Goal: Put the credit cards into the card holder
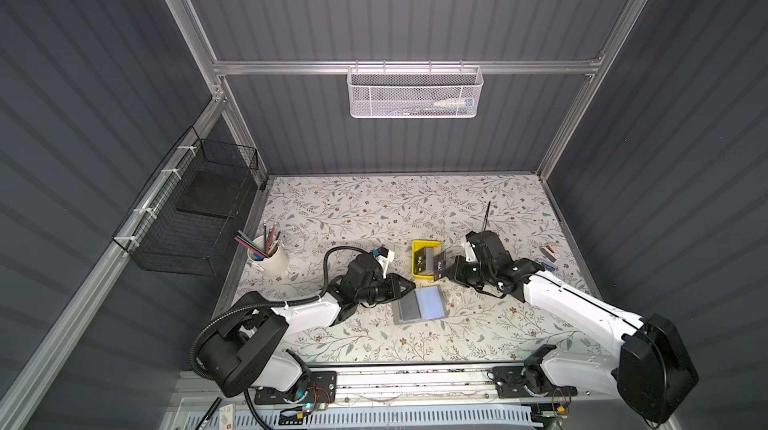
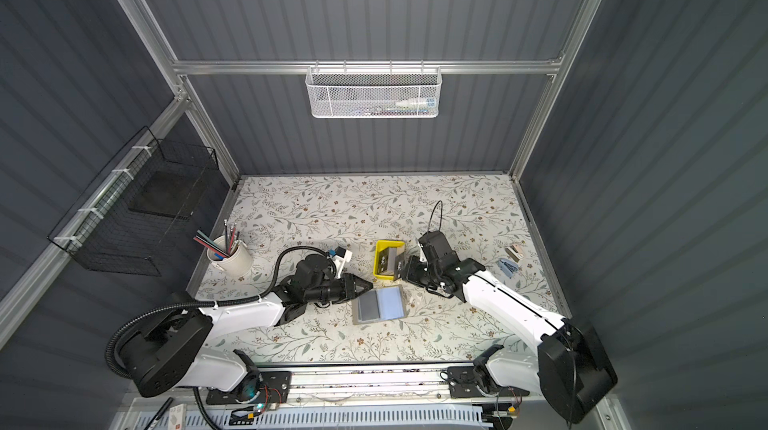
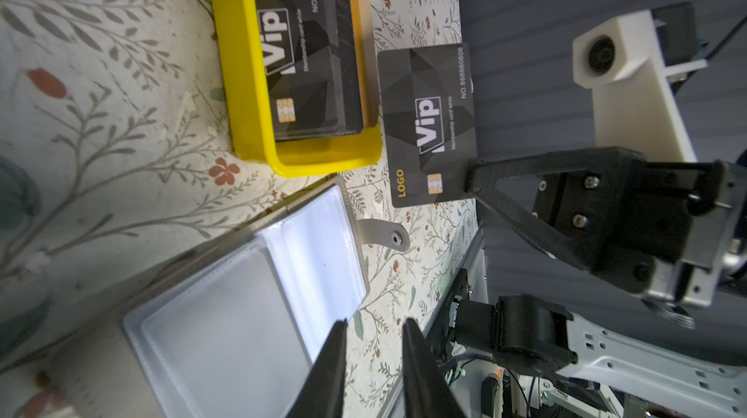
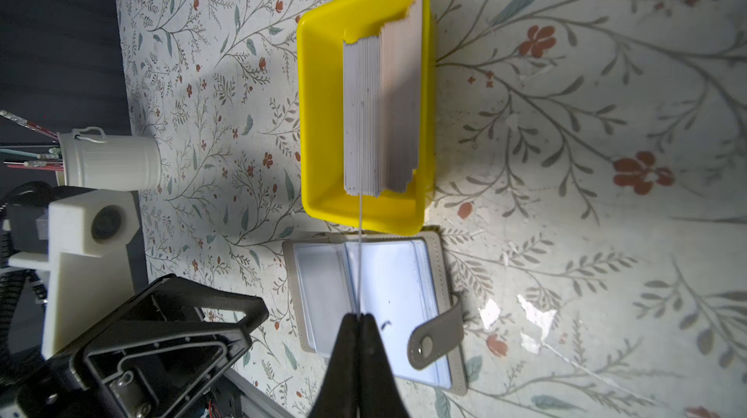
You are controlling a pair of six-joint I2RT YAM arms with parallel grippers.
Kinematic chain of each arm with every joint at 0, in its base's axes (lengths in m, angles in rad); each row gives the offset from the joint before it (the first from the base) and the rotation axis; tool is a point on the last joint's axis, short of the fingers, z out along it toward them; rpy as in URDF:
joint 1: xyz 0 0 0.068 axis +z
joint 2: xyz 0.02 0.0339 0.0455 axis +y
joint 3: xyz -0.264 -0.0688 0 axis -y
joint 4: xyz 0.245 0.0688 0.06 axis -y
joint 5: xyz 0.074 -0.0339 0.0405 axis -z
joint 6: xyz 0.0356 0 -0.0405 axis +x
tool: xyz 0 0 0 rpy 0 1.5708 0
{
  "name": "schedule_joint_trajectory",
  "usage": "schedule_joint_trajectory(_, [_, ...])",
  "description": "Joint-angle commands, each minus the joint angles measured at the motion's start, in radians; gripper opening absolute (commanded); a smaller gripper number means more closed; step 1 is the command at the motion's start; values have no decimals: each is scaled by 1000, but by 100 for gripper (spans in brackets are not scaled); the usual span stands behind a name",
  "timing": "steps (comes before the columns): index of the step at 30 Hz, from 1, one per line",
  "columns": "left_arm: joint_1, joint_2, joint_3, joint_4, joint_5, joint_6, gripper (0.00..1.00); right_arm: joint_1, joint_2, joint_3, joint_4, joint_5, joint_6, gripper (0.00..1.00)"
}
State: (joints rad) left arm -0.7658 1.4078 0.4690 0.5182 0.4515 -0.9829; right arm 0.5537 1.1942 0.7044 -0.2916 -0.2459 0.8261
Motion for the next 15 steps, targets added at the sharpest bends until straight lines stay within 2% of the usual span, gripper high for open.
schedule_joint_trajectory(1, [-16, -50, -39, 95, 32, -37, 27, 5, -67, -53, 26, -35, 21, 1])
schedule_joint_trajectory(8, [-61, -86, -102, 195, 63, -63, 29, 6, -214, -145, 38, -80, 35, 0])
schedule_joint_trajectory(9, [-69, -87, -106, 208, 68, -69, 30, 5, -235, -159, 43, -127, 37, 0])
schedule_joint_trajectory(15, [-107, -99, -130, 237, 74, -75, 31, 6, -337, -237, 68, -170, 67, 0])
